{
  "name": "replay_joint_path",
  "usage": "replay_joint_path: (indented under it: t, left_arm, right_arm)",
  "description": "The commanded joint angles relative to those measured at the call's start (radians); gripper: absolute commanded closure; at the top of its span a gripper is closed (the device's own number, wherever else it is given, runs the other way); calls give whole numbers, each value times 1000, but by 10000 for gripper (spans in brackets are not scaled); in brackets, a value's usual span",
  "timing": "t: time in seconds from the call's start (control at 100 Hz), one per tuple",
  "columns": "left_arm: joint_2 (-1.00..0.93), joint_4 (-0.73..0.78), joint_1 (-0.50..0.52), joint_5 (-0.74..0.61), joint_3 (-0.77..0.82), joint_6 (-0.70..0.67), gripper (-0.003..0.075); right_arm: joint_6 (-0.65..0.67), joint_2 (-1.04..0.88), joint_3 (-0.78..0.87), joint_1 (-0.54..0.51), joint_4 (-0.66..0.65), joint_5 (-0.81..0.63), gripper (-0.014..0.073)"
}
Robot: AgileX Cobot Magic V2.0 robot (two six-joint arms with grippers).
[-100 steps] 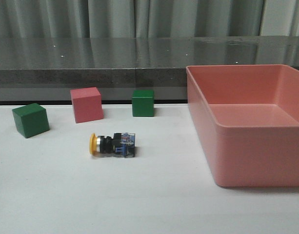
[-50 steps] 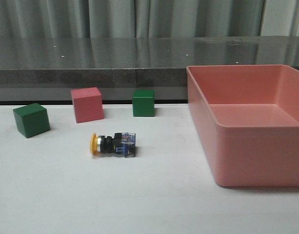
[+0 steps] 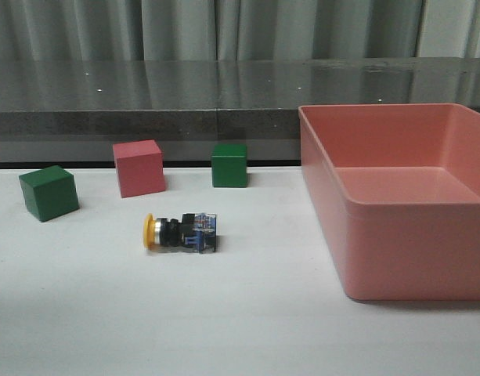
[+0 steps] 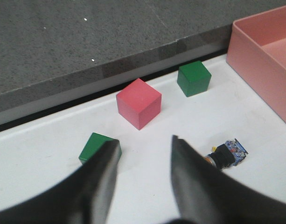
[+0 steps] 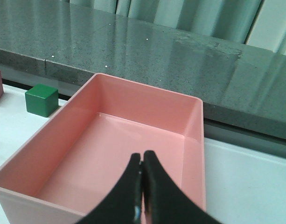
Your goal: Place and stand button with both arms
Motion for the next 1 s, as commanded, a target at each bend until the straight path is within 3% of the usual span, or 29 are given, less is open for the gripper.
replay_joint_path:
  t: [0.0, 0.07, 0.17, 0.22, 0.48, 0.6, 0.99]
  left_arm:
    - [49, -110, 2, -69, -39, 61, 106]
    - [95, -144, 2, -95, -39, 61, -3]
    - [159, -223, 2, -92, -39, 70, 40]
    - [194, -273, 0, -65, -39, 144, 59]
    - [398, -675, -55, 82, -39, 976, 65]
    - [483, -821, -69, 138, -39, 1235, 65]
    - [755, -939, -69, 306, -39, 1480, 65]
  right_arm:
    - [4, 4, -26, -4, -8, -70, 654]
    - [4, 4, -26, -4, -8, -70, 654]
    - [4, 4, -26, -4, -8, -70, 654]
    - [4, 4, -26, -4, -8, -70, 654]
    - [4, 4, -26, -4, -8, -70, 654]
    - [4, 4, -26, -4, -8, -70, 654]
    - [4, 4, -26, -4, -8, -70, 654]
